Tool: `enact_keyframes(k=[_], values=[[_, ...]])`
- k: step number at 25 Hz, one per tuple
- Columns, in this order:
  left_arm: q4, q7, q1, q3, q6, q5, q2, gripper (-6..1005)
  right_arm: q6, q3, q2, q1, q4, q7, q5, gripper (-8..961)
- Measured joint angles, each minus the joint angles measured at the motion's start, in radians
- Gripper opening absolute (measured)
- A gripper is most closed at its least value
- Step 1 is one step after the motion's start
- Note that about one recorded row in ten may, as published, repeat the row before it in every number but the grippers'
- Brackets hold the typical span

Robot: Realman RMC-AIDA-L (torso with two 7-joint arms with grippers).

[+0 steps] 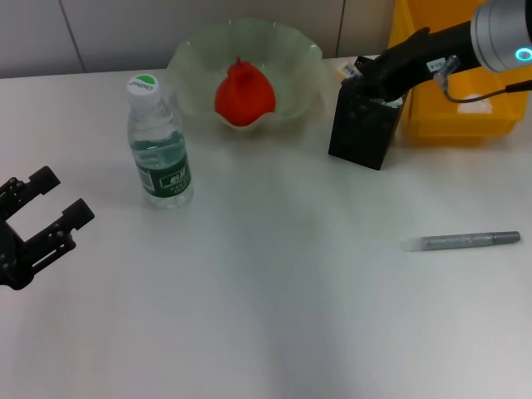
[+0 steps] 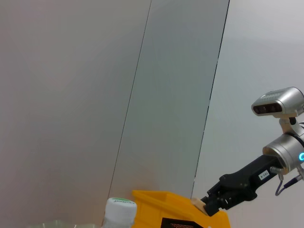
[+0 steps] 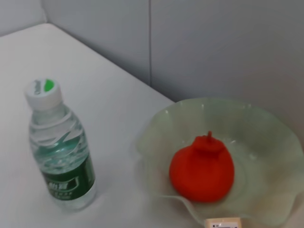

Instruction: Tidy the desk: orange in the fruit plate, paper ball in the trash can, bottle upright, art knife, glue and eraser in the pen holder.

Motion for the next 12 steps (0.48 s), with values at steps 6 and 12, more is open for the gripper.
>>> enact_keyframes(k=[6, 12], values=[[0.001, -0.001, 0.0, 0.0, 0.0, 0.0, 0.001, 739, 0.005, 0.047, -0.001, -0.006, -0.005, 0.06, -0.006, 307], [0.001, -0.001, -0.004, 0.0, 0.0, 0.001, 0.002, 739, -0.003, 0.072, -0.007, 0.0, -0.007, 0.157, -0.094, 312]])
